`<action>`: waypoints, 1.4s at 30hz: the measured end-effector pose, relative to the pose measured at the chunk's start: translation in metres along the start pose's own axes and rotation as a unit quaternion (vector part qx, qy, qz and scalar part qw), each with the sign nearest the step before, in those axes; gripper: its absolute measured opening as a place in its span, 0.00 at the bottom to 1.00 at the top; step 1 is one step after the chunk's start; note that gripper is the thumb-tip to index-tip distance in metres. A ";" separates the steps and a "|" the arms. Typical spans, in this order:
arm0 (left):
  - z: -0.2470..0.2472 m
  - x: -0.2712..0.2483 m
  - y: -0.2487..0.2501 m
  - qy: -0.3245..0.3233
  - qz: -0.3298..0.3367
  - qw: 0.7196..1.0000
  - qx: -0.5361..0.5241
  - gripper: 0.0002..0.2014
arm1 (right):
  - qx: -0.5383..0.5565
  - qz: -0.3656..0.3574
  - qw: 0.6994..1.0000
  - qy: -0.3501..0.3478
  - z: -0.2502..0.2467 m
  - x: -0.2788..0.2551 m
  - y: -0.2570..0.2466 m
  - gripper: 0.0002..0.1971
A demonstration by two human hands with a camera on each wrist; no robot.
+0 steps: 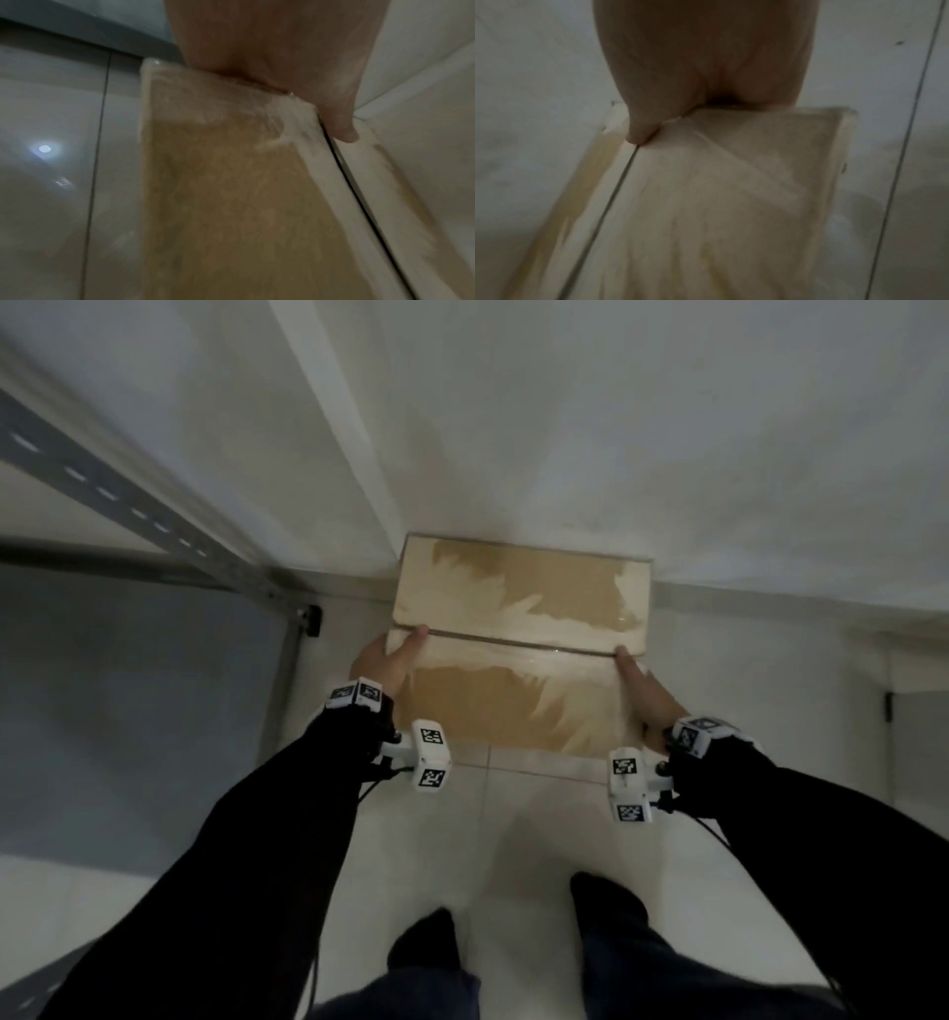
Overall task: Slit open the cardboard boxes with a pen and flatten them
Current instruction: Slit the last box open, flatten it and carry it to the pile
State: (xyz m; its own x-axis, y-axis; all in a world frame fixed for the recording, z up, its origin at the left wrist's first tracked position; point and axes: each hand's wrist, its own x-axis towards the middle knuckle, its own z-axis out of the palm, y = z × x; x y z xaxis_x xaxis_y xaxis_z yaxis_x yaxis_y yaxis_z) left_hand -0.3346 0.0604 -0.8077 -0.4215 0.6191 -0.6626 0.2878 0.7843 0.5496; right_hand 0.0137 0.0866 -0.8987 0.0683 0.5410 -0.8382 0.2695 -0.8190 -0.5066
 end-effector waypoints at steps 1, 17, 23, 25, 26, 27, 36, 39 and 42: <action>-0.002 -0.013 0.002 0.000 -0.011 1.000 -0.006 0.34 | -0.002 -0.006 1.000 -0.004 -0.008 0.000 0.008 0.57; -0.148 -0.425 0.152 -0.090 0.007 0.987 -0.131 0.40 | -0.002 -0.005 0.992 0.127 -0.115 -0.524 -0.110 0.33; -0.193 -0.555 0.223 -0.151 0.107 0.977 -0.109 0.25 | 0.067 -0.022 0.979 0.192 -0.165 -0.679 -0.111 0.32; -0.197 -0.584 0.242 -0.163 0.143 0.972 -0.088 0.22 | 0.090 -0.033 0.973 0.211 -0.184 -0.716 -0.102 0.36; -0.197 -0.599 0.251 -0.169 0.158 0.970 -0.078 0.21 | 0.095 -0.037 0.971 0.218 -0.192 -0.736 -0.099 0.41; -0.194 -0.613 0.259 -0.178 0.173 0.966 -0.075 0.21 | 0.107 -0.038 0.968 0.226 -0.202 -0.749 -0.092 0.47; -0.115 -0.735 0.315 -0.203 0.289 0.935 -0.031 0.47 | 0.146 -0.191 0.931 0.275 -0.319 -0.844 -0.030 0.26; -0.071 -0.774 0.325 -0.214 0.296 0.929 -0.065 0.40 | 0.144 -0.222 0.924 0.278 -0.377 -0.867 -0.007 0.21; -0.017 -0.808 0.339 -0.232 0.299 0.921 -0.088 0.36 | 0.132 -0.224 0.917 0.303 -0.444 -0.888 0.008 0.20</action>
State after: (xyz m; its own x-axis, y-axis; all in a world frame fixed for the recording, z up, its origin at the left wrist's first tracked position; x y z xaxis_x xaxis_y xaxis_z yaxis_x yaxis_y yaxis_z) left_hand 0.0894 -0.1747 -0.0772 0.1926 0.9210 -0.3387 0.1879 0.3042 0.9339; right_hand 0.3818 -0.3152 -0.0691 0.5508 0.7757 -0.3081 0.1646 -0.4628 -0.8711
